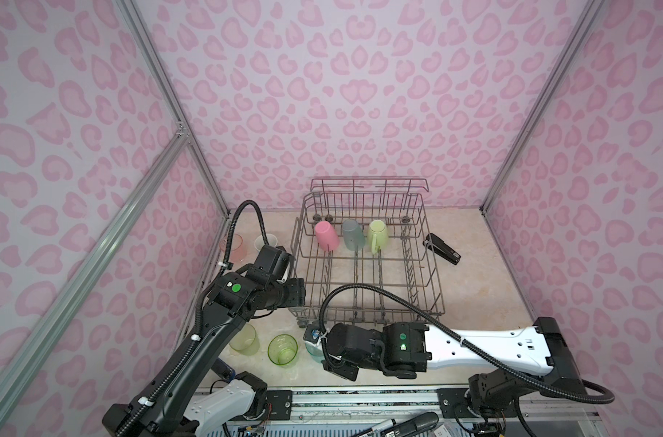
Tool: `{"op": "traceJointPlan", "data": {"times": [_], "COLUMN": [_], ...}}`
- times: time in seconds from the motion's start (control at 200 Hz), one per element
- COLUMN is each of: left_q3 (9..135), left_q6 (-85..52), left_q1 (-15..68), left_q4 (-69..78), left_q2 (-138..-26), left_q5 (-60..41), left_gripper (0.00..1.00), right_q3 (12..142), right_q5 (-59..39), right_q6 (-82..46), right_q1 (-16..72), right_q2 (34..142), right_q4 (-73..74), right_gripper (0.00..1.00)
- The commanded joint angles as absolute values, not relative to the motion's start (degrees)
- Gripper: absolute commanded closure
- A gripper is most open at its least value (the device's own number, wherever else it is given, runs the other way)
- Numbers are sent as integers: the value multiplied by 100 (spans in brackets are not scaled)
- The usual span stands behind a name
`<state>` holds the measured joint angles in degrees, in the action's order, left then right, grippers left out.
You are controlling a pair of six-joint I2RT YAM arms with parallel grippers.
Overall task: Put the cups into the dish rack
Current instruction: 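Move both grippers toward the cups on the table nearer the robot, then lower the right gripper around the teal textured cup and close it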
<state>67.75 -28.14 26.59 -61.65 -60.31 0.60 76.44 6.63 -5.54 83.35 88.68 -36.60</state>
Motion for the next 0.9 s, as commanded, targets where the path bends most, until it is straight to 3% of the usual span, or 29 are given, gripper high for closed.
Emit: {"op": "traceJointPlan", "data": {"times": [0.0, 0.24, 0.9], "left_q3": [6633, 6593, 6495], "left_q6": [-2634, -2433, -2065], "left_q1": [2455, 2079, 1213], "left_q4": [-6079, -5933, -5563], "left_q2": [-5861, -5874, -6111], "left_q5": [-390, -819, -1572], "left_gripper": [27, 26, 26], "right_q3": [8045, 8765, 8999], "right_q5": [553, 327, -448], "right_q6": [-260, 202, 628], "right_q1": [8384, 8395, 7963], "right_q2": [9243, 9978, 10426], "right_q4": [-4191, -4739, -4834], "right_gripper": [42, 46, 48]}}
